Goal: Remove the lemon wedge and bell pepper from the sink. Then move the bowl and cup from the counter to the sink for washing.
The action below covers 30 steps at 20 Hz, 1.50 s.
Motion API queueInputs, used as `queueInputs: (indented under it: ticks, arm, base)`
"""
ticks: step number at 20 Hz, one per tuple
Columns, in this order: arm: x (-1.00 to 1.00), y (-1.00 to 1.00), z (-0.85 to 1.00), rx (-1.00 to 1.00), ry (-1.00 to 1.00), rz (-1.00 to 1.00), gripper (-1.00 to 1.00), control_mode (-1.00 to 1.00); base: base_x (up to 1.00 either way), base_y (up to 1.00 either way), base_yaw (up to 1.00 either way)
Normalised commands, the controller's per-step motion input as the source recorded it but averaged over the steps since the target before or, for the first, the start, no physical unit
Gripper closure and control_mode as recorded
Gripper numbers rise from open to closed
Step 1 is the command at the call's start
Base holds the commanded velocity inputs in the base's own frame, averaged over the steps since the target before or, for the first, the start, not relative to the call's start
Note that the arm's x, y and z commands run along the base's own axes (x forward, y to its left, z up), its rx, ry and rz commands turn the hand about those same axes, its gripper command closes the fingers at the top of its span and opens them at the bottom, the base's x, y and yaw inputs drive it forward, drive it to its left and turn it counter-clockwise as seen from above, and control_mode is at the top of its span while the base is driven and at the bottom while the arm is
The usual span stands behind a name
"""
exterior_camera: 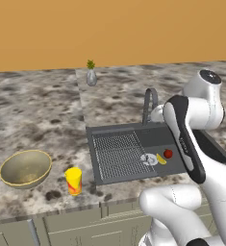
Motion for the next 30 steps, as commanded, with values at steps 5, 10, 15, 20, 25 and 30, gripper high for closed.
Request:
queueInputs:
  ticks: [5,10,15,20,25,30]
  arm:
    - [-0.14,-0.12,0.00,0.00,0.00,0.00,-1.00,-1.00]
    - [-0.15,-0.11,-0.04,0.00,0.00,-0.01,-1.00,-1.00]
    - [-0.12,-0.17,-0.05,0.00,0.00,-0.03,-1.00,-1.00]
    - [-0.08,-0.17,-0.05,0.00,0.00,-0.01,-1.00,-1.00]
    - [-0.07,-0.20,-0.05,0.00,0.00,0.00,-1.00,-1.00]
    - [-0.02,-0.22,-0.05,0.00,0.00,0.00,-1.00,-1.00]
  base:
    - [0.00,0.00,0.00]
    - [0.00,0.00,0.00]
    - [0.00,0.00,0.00]
    - [0.00,0.00,0.00]
    - [0.00,0.00,0.00]
    - [0.00,0.00,0.00]
